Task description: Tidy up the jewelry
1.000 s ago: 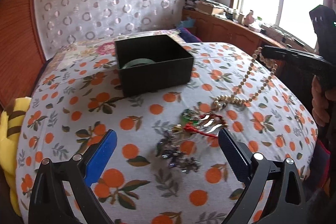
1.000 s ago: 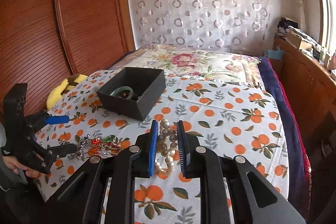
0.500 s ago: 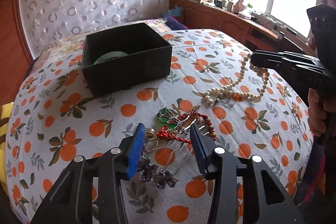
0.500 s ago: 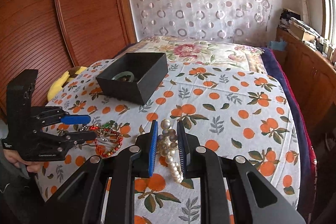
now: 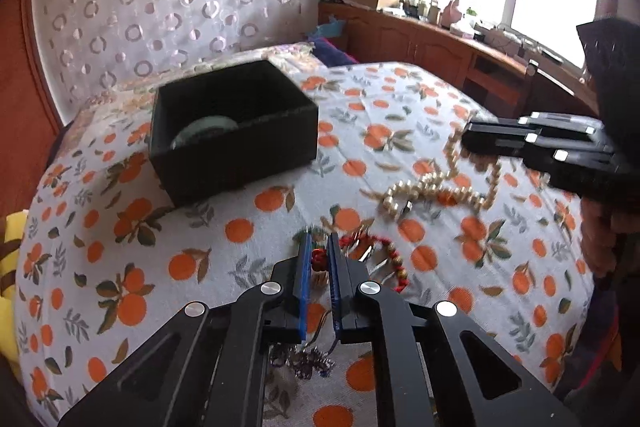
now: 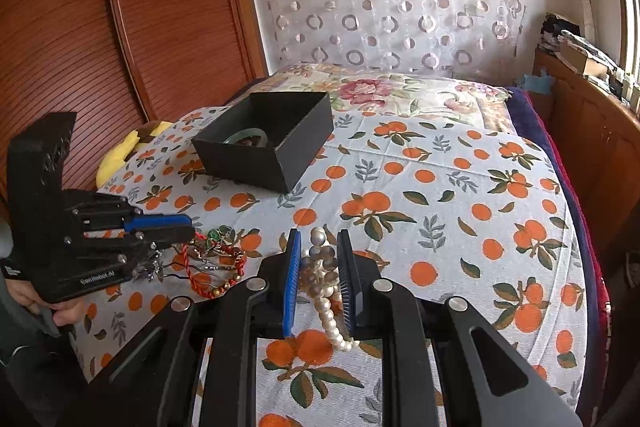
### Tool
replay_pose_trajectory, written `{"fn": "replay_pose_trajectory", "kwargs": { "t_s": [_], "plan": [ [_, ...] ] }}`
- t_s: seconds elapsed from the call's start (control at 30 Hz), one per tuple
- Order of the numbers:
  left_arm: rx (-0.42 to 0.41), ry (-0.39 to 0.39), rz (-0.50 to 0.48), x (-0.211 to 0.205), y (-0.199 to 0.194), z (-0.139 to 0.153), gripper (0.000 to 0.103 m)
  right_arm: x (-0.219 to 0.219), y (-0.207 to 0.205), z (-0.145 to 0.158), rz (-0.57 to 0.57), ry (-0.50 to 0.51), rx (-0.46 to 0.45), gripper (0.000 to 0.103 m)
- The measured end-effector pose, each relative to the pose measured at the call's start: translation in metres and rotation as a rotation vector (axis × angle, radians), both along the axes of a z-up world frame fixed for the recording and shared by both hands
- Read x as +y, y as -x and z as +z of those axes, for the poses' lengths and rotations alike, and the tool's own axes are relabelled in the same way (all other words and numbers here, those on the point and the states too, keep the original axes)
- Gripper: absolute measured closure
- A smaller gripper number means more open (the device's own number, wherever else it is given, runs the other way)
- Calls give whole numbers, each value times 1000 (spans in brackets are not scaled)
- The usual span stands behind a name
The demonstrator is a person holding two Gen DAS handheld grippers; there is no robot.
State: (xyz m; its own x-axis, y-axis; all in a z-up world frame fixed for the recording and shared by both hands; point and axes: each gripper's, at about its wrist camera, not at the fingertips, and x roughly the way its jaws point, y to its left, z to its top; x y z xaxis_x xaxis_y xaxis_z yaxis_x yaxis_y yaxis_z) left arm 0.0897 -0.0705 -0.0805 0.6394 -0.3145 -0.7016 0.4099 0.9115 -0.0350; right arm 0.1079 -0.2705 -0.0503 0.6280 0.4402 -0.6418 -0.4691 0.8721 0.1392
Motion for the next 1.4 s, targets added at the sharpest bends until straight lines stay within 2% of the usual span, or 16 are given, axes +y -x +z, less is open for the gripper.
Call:
{"fn": "replay_pose_trajectory", "kwargs": {
  "t_s": [0.43,0.8,1.13,1.4],
  "plan": [
    [-95,57,-6,-4,-5,50,96,0,1,4,4,0,-7,83],
    [-185,97,16,11,-2,97,96,5,1,10,17,-6,-21,83],
    [-224,100,37,23,-1,114,96,11,1,18,26,-8,-34,83],
    [-216,83,59,28,-12,109,96,19,-7,50,36,-29,-98,83]
  ]
}}
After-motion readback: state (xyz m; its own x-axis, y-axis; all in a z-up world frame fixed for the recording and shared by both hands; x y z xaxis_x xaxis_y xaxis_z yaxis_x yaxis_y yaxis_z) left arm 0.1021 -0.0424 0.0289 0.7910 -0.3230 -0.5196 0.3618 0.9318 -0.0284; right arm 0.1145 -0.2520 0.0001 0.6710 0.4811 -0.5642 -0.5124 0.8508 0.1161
